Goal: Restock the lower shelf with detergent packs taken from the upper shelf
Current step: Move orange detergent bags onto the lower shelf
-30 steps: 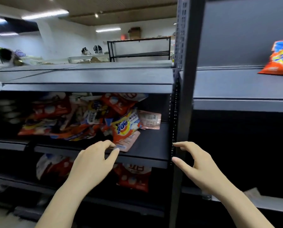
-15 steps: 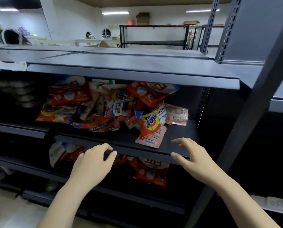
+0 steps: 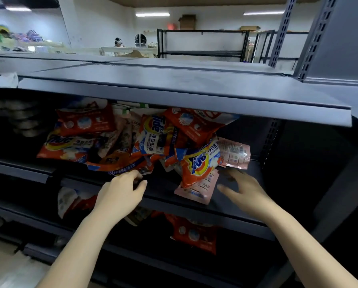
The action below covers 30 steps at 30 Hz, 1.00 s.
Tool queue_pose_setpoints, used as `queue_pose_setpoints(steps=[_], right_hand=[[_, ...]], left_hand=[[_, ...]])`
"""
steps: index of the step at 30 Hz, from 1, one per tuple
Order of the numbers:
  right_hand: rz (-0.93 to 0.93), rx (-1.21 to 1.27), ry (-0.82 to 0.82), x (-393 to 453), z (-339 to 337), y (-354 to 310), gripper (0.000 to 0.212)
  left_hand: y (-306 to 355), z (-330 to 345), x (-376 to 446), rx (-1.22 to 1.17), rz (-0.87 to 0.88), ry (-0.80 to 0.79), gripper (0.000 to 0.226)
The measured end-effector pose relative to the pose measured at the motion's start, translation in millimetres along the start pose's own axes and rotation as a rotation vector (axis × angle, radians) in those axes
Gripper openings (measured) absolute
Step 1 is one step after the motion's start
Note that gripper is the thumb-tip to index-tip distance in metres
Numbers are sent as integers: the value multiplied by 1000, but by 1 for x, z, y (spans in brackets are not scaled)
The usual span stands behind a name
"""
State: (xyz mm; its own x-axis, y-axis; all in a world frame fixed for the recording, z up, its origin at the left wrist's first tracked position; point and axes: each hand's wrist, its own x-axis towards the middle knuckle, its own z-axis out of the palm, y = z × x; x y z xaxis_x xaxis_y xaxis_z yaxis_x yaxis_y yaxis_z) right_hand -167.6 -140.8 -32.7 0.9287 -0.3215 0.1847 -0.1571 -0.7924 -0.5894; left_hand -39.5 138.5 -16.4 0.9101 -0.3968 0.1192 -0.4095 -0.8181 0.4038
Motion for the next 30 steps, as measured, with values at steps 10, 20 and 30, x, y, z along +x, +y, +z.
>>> queue_pose_setpoints(steps=[10,20,30], right_hand=[[126,124,22,57,5,16,38],[337,37,-18,102,23,15,77],[439,170,99,140,52,13,90]], left_hand=[[0,12,91,-69,22,-16,31],[-8,16,191,-197,244,-71,42],[-6,-2,268,-187,394,-287,81]])
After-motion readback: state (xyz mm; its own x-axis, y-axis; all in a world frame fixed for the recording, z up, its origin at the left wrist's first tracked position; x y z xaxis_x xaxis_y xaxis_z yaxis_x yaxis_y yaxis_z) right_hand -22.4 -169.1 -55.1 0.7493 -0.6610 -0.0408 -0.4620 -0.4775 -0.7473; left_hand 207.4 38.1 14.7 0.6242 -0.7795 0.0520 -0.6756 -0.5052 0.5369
